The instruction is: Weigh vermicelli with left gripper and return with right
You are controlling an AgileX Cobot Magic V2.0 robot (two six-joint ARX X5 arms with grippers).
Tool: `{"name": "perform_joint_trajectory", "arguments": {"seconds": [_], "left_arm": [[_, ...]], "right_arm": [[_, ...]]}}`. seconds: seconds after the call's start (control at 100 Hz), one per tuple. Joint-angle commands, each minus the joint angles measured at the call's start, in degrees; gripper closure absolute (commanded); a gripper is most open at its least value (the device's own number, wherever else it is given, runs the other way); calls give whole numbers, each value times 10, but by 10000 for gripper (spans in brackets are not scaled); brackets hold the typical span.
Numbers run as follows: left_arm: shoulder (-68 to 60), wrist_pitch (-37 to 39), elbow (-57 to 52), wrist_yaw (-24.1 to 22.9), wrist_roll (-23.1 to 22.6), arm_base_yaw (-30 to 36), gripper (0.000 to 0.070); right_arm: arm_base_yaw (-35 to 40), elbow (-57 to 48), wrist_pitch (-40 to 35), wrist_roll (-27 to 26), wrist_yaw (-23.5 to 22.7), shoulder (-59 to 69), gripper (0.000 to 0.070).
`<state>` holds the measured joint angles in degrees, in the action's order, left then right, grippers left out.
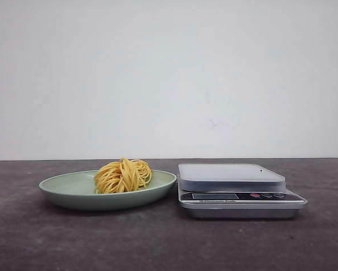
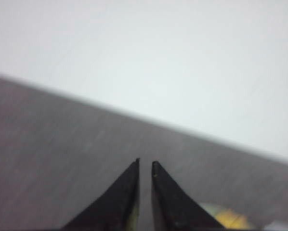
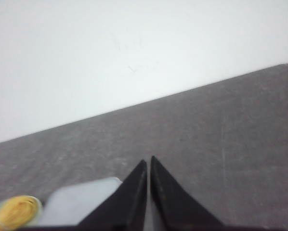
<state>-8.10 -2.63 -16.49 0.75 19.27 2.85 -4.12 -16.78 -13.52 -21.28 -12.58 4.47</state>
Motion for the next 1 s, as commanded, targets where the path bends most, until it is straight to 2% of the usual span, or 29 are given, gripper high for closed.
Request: {"name": "perform_joint_trajectory", "arguments": {"seconds": [0.0,0.17,0.29,0.34,0.38,0.41,0.47,0.52,0.56,0.73,0.89,0.99], "left_arm": [[-40,-14,-58,12,13,-1,689],[-158,-116,-199,53,-50,-1,689],[-224,-191,-273,102,-66,-1,688],[-244,-212,-292,119,-67,-1,659],[-256,-224,-301,127,-67,-1,615],[-262,-227,-305,133,-67,-1,559],[-268,-233,-307,143,-65,-1,395],[-270,-236,-307,150,-63,-1,290],[-271,-238,-307,155,-63,-1,257],[-276,-228,-307,179,-52,12,264],[-332,-174,-313,177,-31,52,264],[-403,-171,-338,167,-32,79,263]], "right_arm": [[2,-44,-14,-1,-14,21,697],[2,-160,-60,34,-55,96,697],[2,-230,-105,72,-61,152,696],[2,-255,-124,87,-63,173,677],[2,-272,-135,97,-71,190,581],[3,-283,-141,100,-73,200,456],[3,-299,-148,105,-82,217,169],[3,-306,-149,106,-87,226,86],[3,-309,-150,106,-93,231,83],[4,-309,-156,100,-113,241,83],[13,-309,-159,100,-117,256,83],[23,-309,-161,100,-118,264,83]]}}
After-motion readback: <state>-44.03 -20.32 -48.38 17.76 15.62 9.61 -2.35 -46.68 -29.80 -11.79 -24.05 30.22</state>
